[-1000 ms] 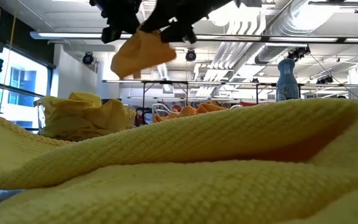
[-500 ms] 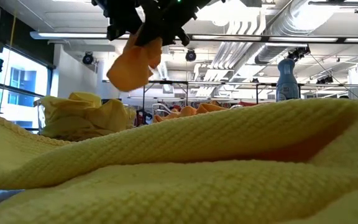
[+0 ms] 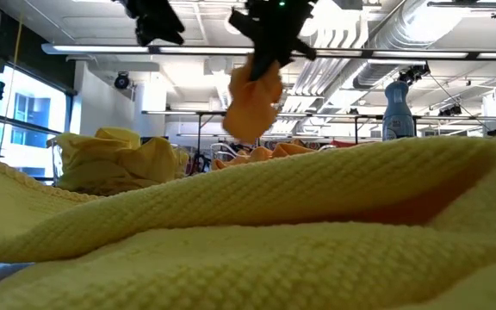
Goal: Sort microfiber towel by color & place in baskets
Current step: Put the orange microfiber towel into the right transparent bin
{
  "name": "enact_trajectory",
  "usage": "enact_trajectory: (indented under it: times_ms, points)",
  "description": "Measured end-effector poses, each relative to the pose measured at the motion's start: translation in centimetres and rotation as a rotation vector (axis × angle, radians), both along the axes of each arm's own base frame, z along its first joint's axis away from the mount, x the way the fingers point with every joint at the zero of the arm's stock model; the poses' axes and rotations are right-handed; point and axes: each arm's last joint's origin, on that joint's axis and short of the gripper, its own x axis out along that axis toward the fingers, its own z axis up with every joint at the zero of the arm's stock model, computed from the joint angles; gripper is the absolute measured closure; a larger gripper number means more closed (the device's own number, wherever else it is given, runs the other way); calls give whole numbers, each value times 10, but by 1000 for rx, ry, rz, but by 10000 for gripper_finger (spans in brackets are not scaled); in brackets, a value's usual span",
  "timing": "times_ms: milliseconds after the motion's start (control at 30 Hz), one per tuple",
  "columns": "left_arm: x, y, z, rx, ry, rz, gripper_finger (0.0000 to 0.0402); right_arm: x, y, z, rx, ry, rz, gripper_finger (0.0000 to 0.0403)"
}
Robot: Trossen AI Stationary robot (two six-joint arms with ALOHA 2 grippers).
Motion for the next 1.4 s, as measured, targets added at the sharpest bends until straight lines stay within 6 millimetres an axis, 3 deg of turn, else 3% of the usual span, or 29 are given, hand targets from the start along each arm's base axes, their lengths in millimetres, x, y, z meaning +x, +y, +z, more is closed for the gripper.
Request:
enact_trajectory:
  times_ms: [200, 367, 567, 733, 900, 1167, 1400]
  points:
    - [-32, -8, -32, 51, 14, 110, 271, -31, -14, 20, -152, 57, -220, 391]
    - [-45, -12, -54, 17, -33, 166, 271, -31, -41, 18, -263, 162, -207, 391]
    - [-52, -15, -63, -56, -42, 220, 271, -9, -83, -7, -144, 62, -18, 390]
    - [-54, -16, -64, -75, -32, 233, 271, -4, -105, -43, -27, 136, 16, 391]
    - [-54, -16, -64, -82, -37, 237, 271, 12, -112, -74, 155, 109, 209, 391]
    - [-54, -16, -64, -101, -42, 250, 271, 22, -125, -110, 280, 87, 179, 390]
    - [-54, -16, -64, -121, -45, 264, 271, 18, -131, -113, 338, 64, 105, 331]
